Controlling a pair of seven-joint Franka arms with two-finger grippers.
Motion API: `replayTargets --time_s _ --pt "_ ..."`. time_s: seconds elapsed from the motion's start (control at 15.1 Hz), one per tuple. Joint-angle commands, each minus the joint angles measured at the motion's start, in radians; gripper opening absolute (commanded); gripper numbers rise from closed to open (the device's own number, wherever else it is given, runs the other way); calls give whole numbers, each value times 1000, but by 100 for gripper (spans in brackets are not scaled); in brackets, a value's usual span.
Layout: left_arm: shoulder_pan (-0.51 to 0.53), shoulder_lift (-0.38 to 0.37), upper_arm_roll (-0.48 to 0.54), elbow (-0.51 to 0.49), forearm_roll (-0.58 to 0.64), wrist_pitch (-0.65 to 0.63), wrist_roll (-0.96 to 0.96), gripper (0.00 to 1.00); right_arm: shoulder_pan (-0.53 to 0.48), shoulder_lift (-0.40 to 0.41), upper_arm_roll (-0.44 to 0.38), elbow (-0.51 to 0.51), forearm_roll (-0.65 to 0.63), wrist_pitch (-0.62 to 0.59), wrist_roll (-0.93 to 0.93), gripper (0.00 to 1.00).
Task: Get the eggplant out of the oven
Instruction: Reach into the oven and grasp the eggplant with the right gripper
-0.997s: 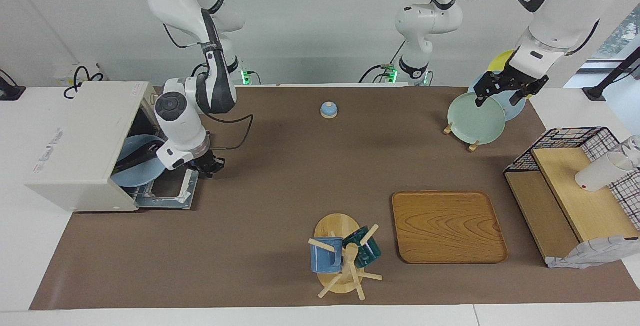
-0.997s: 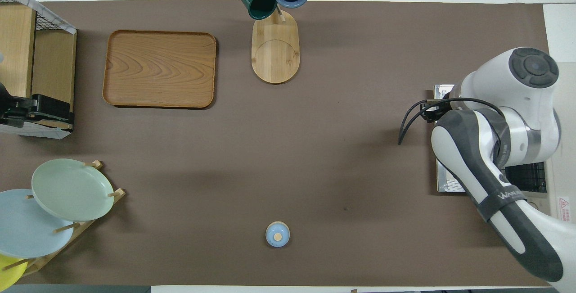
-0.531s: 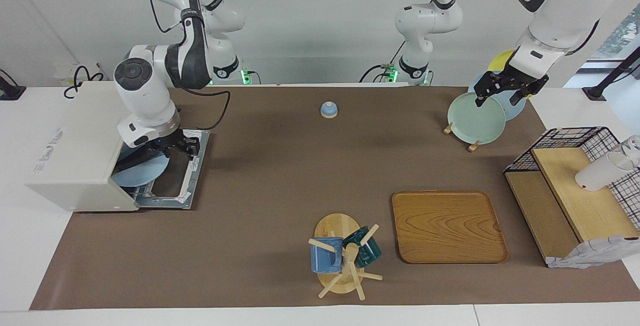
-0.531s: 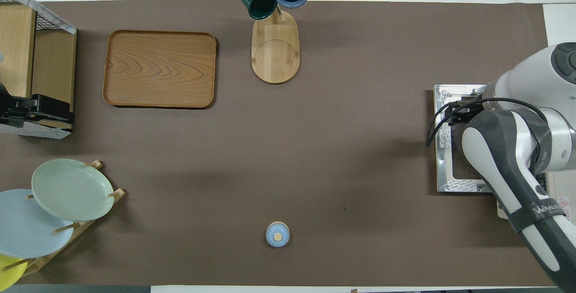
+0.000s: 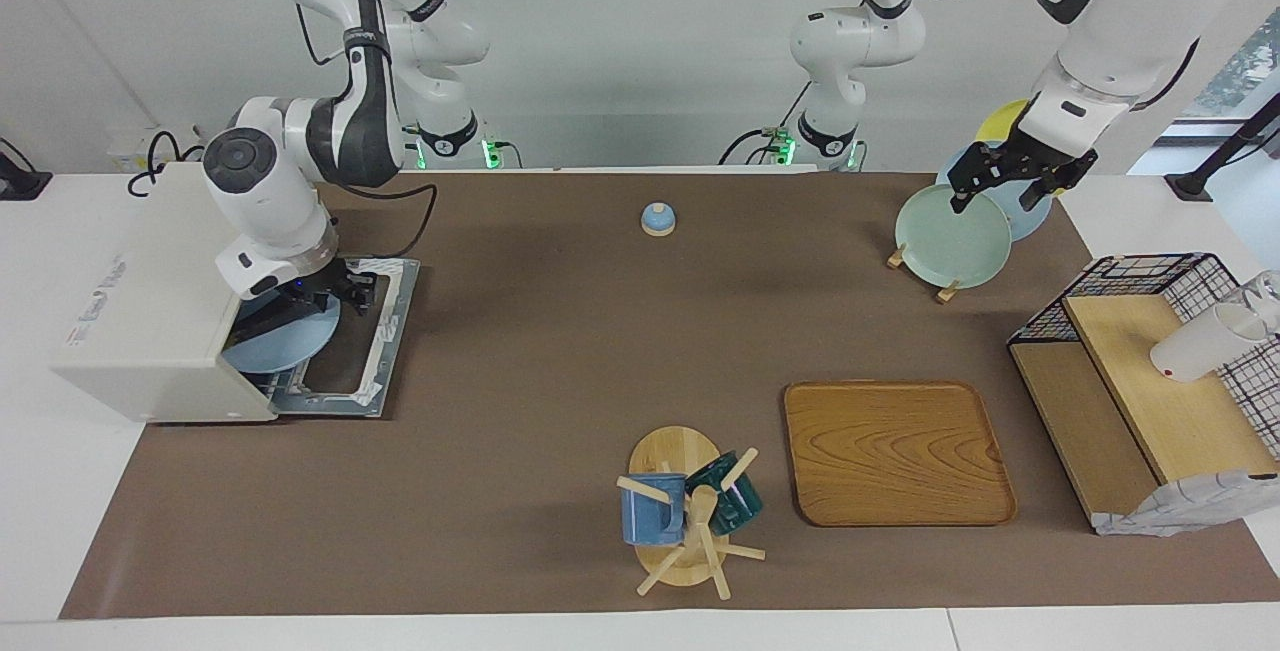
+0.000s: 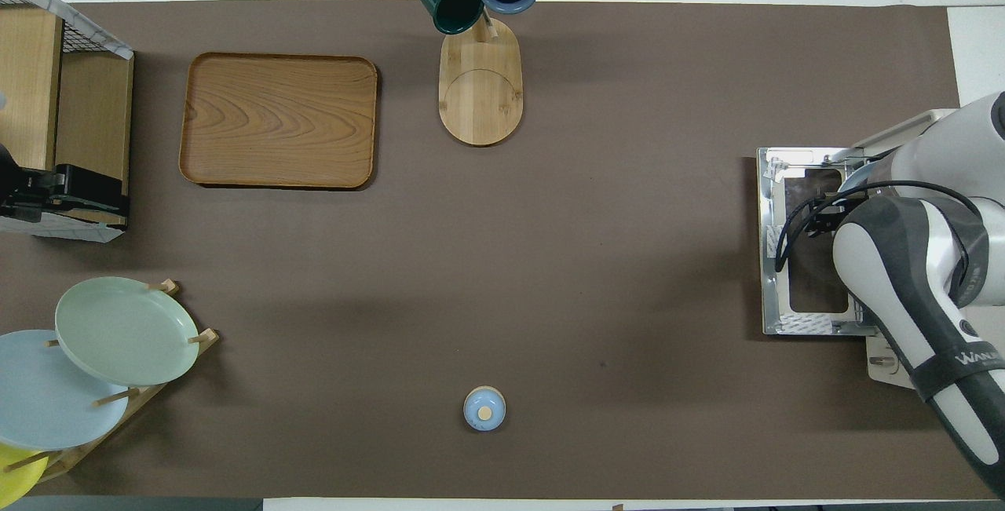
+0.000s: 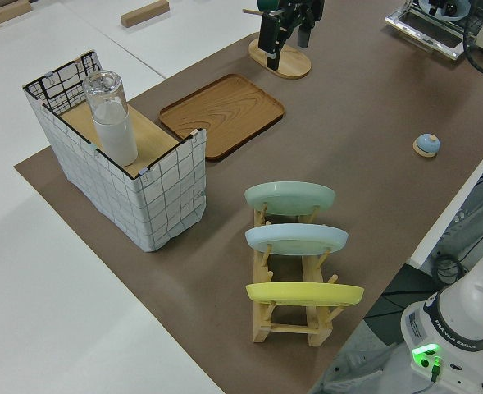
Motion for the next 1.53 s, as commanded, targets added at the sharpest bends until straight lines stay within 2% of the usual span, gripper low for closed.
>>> replayTargets --time_s 0.0,0.13,0.4,0.6,1.0,1.13,1.26,1.46 --pt "16 -5 -13 8 17 -14 7 100 -10 -43 10 -88 -11 79 -18 57" --pt "16 -5 -13 8 17 -14 7 100 -19 -54 10 -114 -11 108 -34 50" --pt "16 -5 -13 8 17 -18 7 100 -21 -54 8 -116 -11 110 -93 10" --pt "16 -5 -13 8 17 -14 4 100 -36 -54 8 -117 -11 111 -107 0" --pt "16 -5 -13 8 17 -15 4 100 2 -49 14 -90 -62 87 -115 0" --pt "16 -5 -13 8 17 -12 4 100 80 -40 14 -47 -63 40 -76 0" --pt "16 -5 -13 6 17 -11 7 100 164 -35 14 -9 -101 -13 39 0" --pt "16 -3 -13 6 17 -5 8 100 281 -32 19 2 -125 -24 188 0"
